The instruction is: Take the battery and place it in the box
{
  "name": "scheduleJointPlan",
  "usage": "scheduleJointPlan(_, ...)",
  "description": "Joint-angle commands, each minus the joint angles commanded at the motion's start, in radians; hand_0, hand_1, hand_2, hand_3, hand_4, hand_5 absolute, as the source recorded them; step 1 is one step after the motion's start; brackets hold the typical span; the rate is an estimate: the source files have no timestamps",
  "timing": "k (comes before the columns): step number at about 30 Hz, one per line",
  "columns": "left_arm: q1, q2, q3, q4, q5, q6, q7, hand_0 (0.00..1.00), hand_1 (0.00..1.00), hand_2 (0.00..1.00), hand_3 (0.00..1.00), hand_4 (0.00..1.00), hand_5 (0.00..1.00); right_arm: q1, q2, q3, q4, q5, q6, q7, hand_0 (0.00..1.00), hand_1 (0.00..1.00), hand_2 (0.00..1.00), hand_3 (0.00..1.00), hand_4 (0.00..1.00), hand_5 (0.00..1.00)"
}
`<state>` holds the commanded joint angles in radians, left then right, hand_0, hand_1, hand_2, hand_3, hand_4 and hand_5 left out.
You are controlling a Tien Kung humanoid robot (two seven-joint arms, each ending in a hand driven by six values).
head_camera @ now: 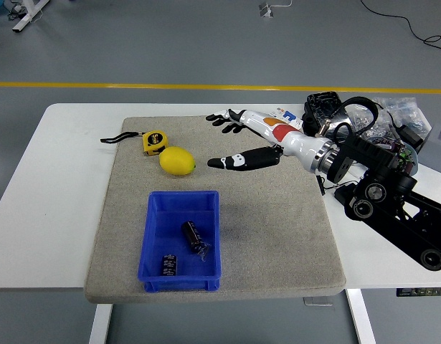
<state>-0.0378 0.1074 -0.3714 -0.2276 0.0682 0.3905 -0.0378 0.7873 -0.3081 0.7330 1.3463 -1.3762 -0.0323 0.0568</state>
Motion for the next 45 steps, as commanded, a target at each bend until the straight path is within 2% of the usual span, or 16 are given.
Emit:
scheduleJointPlan(3, -0.002, -0.003, 0.001, 0.000, -0.002, -0.002, 0.000, 0.731, 0.633, 0.706, 0.702, 0.784, 0.652, -0.052, -0.026, 0.073, 0.014, 0.124, -0.032, 0.049, 0.849, 0.852, 0.888, 0.913, 0.998, 0.770)
scheduleJointPlan(4, -0.003, -0.004, 0.002, 0.000, -0.003, -0.003, 0.000, 0.730, 0.639, 0.712, 0.702, 0.783, 0.649, -0.066, -0.033, 0.095, 0.019, 0.169, -0.035, 0.063, 0.880, 0.861, 0.893, 0.911, 0.998, 0.815)
scheduleJointPlan(9, -0.007, -0.009, 0.025, -0.002, -0.030, -0.007, -0.006, 0.730, 0.639, 0.712, 0.702, 0.783, 0.649, -0.161, -0.067, 0.259, 0.065, 0.383, -0.085, 0.157, 0.880, 0.861, 0.893, 0.911, 0.998, 0.815)
scheduleJointPlan(10, -0.008, -0.010, 0.029, -0.002, -0.036, -0.008, -0.008, 0.729, 0.645, 0.720, 0.701, 0.782, 0.651, -0.174, -0.071, 0.292, 0.068, 0.422, -0.090, 0.164, 0.917, 0.877, 0.890, 0.914, 0.998, 0.900)
scheduleJointPlan(11, -0.008, -0.011, 0.032, -0.003, -0.041, -0.009, -0.010, 0.729, 0.645, 0.720, 0.701, 0.782, 0.651, -0.186, -0.077, 0.319, 0.070, 0.461, -0.094, 0.169, 0.917, 0.877, 0.890, 0.914, 0.998, 0.900)
scheduleJointPlan(15, -0.013, -0.016, 0.039, -0.003, -0.051, -0.010, -0.013, 0.729, 0.645, 0.720, 0.701, 0.782, 0.651, -0.240, -0.088, 0.444, 0.064, 0.631, -0.075, 0.164, 0.917, 0.877, 0.890, 0.914, 0.998, 0.900)
scheduleJointPlan(16, -0.014, -0.017, 0.038, -0.003, -0.048, -0.011, -0.012, 0.725, 0.656, 0.723, 0.701, 0.780, 0.649, -0.256, -0.081, 0.480, 0.057, 0.676, -0.067, 0.159, 0.925, 0.876, 0.886, 0.915, 0.998, 0.936)
scheduleJointPlan(21, -0.019, -0.020, 0.038, -0.003, -0.043, -0.015, -0.010, 0.725, 0.656, 0.723, 0.701, 0.780, 0.649, -0.323, -0.060, 0.616, 0.030, 0.846, -0.048, 0.139, 0.925, 0.876, 0.886, 0.915, 0.998, 0.936)
scheduleJointPlan(26, -0.019, -0.021, 0.035, -0.003, -0.040, -0.016, -0.010, 0.720, 0.668, 0.725, 0.700, 0.778, 0.648, -0.412, -0.042, 0.677, 0.022, 0.819, -0.039, 0.132, 0.926, 0.873, 0.885, 0.920, 0.998, 0.955)
scheduleJointPlan(35, -0.018, -0.023, 0.016, -0.004, -0.005, -0.017, 0.002, 0.717, 0.669, 0.732, 0.698, 0.773, 0.647, -0.595, 0.080, 0.676, 0.028, 0.713, -0.030, 0.131, 0.948, 0.881, 0.884, 0.915, 0.998, 0.988)
scheduleJointPlan(39, -0.021, -0.024, 0.012, -0.005, 0.005, -0.019, 0.005, 0.717, 0.669, 0.732, 0.698, 0.773, 0.647, -0.637, 0.111, 0.646, 0.007, 0.679, -0.043, 0.144, 0.948, 0.881, 0.884, 0.915, 0.998, 0.988)
scheduleJointPlan(45, -0.030, -0.024, 0.016, -0.005, 0.004, -0.022, 0.003, 0.714, 0.674, 0.735, 0.698, 0.770, 0.647, -0.656, 0.123, 0.587, -0.004, 0.621, -0.073, 0.169, 0.956, 0.881, 0.884, 0.915, 0.998, 0.998)
